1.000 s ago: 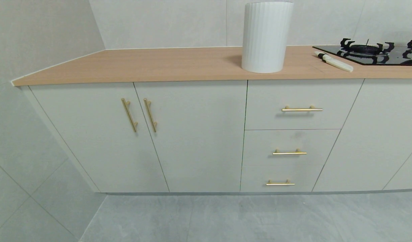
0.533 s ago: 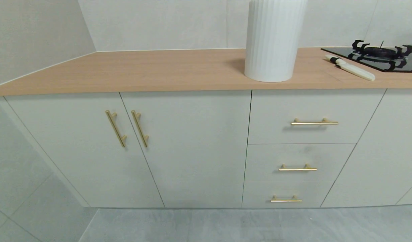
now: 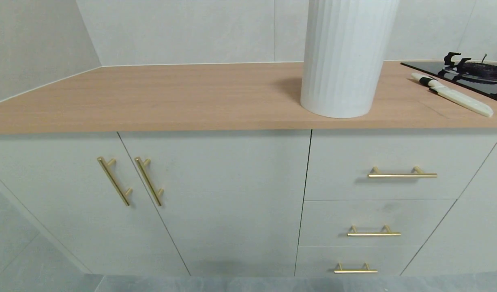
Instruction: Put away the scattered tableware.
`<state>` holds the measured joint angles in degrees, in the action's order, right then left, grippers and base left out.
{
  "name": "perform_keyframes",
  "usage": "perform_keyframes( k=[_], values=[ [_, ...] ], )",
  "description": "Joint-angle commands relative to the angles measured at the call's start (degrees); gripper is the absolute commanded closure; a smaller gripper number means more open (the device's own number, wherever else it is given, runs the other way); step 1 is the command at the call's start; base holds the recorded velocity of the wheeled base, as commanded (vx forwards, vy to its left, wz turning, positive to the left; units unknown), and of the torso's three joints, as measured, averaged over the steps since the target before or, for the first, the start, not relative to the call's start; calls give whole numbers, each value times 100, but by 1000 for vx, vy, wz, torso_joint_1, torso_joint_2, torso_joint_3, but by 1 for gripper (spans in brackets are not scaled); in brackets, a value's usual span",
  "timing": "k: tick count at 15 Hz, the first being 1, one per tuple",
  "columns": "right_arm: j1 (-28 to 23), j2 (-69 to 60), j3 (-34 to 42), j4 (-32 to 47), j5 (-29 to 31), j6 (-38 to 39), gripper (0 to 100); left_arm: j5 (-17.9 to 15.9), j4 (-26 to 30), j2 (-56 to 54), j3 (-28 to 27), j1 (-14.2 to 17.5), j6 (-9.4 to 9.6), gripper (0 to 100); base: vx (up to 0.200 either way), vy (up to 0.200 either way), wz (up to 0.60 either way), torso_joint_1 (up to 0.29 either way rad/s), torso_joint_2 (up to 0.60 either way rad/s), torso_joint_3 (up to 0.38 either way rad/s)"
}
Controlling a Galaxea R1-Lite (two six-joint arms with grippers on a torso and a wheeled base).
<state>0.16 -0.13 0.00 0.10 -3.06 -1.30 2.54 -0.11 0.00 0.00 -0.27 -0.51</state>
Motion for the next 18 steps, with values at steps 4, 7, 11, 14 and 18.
perform_keyframes(
  k=[4, 7, 11, 14, 18],
  values=[
    [2, 13, 0, -1, -2, -1, 0, 1, -7, 0, 0, 0, -2, 0, 200, 0, 0, 0, -2, 0],
    [2, 13, 0, -1, -2, 7, 0, 1, -7, 0, 0, 0, -2, 0, 67, 0, 0, -1, -1, -1],
    [2, 13, 0, -1, -2, 7, 0, 1, -7, 0, 0, 0, -2, 0, 0, 0, 0, 0, 0, 0],
    [2, 13, 0, -1, -2, 7, 0, 1, -7, 0, 0, 0, -2, 0, 0, 0, 0, 0, 0, 0],
    [2, 13, 0, -1, -2, 7, 0, 1, -7, 0, 0, 0, -2, 0, 0, -200, 0, 5, 1, 4]
  ],
)
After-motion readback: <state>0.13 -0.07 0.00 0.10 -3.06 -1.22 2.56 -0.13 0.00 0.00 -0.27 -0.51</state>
